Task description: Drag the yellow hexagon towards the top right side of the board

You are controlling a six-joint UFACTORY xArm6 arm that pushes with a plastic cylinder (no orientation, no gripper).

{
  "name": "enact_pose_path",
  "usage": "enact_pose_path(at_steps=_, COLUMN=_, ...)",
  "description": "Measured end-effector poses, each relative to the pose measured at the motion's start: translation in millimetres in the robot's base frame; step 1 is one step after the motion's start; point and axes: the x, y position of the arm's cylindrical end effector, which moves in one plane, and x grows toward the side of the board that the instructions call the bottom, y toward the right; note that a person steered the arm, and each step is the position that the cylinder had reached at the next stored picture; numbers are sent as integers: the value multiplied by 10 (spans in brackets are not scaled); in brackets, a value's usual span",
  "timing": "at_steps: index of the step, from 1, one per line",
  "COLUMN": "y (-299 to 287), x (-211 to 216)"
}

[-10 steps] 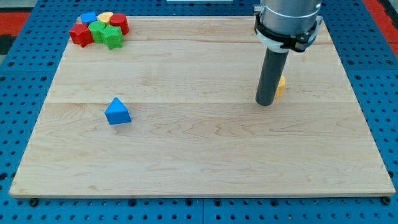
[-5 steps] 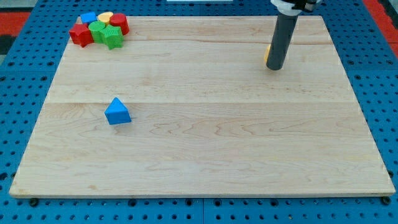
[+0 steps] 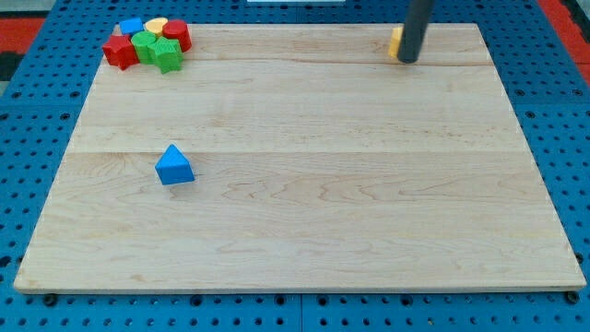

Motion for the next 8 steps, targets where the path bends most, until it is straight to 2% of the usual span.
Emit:
enact_pose_path(at_steps=1, y=-168, x=-92)
enact_pose_path(at_steps=3, y=453, x=-221)
enact_pose_path(at_steps=4, y=461, x=-258)
enact_pose_path(at_steps=5, y=146, x=-258)
enact_pose_path(at_steps=7, y=231, x=-288)
enact_pose_path(at_steps=8, y=118, x=-47)
